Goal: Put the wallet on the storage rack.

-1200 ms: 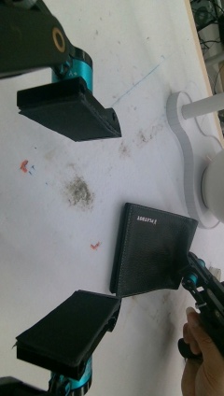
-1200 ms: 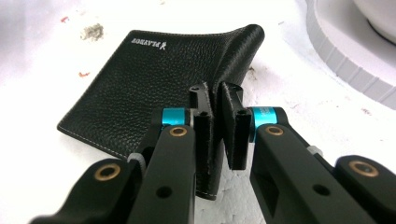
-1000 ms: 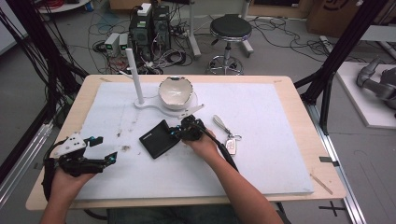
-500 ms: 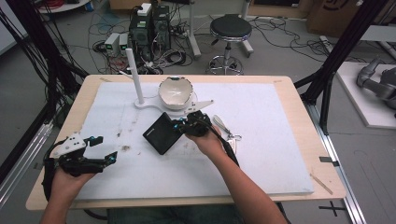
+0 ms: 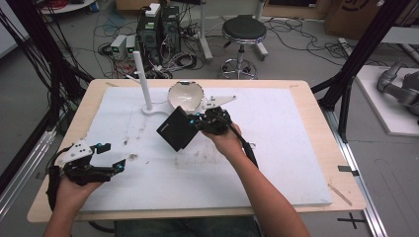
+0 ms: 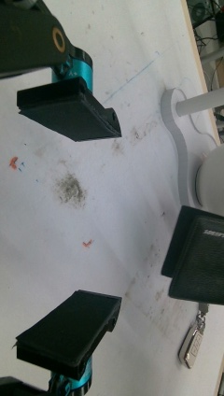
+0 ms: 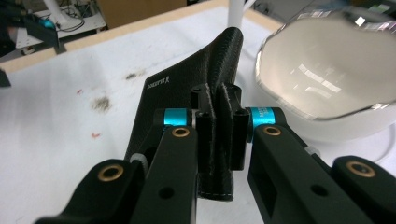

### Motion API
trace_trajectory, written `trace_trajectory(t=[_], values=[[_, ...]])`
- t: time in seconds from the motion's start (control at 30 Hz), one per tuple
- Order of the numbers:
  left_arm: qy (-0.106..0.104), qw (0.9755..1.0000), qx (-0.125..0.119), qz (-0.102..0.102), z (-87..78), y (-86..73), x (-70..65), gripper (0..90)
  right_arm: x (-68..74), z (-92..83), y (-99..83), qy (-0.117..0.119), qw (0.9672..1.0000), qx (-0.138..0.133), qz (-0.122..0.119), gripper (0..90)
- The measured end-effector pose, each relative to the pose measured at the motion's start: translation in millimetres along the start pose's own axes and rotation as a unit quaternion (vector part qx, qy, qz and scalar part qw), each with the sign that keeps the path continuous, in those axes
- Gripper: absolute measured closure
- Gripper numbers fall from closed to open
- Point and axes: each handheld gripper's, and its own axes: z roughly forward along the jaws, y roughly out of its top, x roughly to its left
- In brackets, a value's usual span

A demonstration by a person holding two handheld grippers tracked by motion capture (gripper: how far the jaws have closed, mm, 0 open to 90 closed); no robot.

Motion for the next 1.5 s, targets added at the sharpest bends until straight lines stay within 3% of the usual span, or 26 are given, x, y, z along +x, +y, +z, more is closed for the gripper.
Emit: trace_trajectory(t=[0.43, 0.87, 1.23, 1.5], values=[[-0.002, 1.0, 0.0, 0.0, 1.4, 0.6, -0.6, 16.4, -18.7, -9.9, 39.7, -0.03, 0.9991, -0.022, -0.018, 86.0], [-0.001, 1.0, 0.001, -0.002, 1.5, -0.2, 0.7, 16.4, -51.3, -7.2, 72.8, -0.086, 0.9957, -0.024, -0.025, 85.9], [0.002, 1.0, 0.002, -0.005, -0.1, -1.7, 2.8, 16.4, -75.4, 7.6, 82.0, -0.117, 0.9926, -0.014, -0.03, 85.8], [0.001, 1.0, 0.002, -0.002, 0.9, -1.5, 2.8, 16.4, -81.6, 21.1, 76.8, -0.135, 0.9903, 0.005, -0.032, 85.8]])
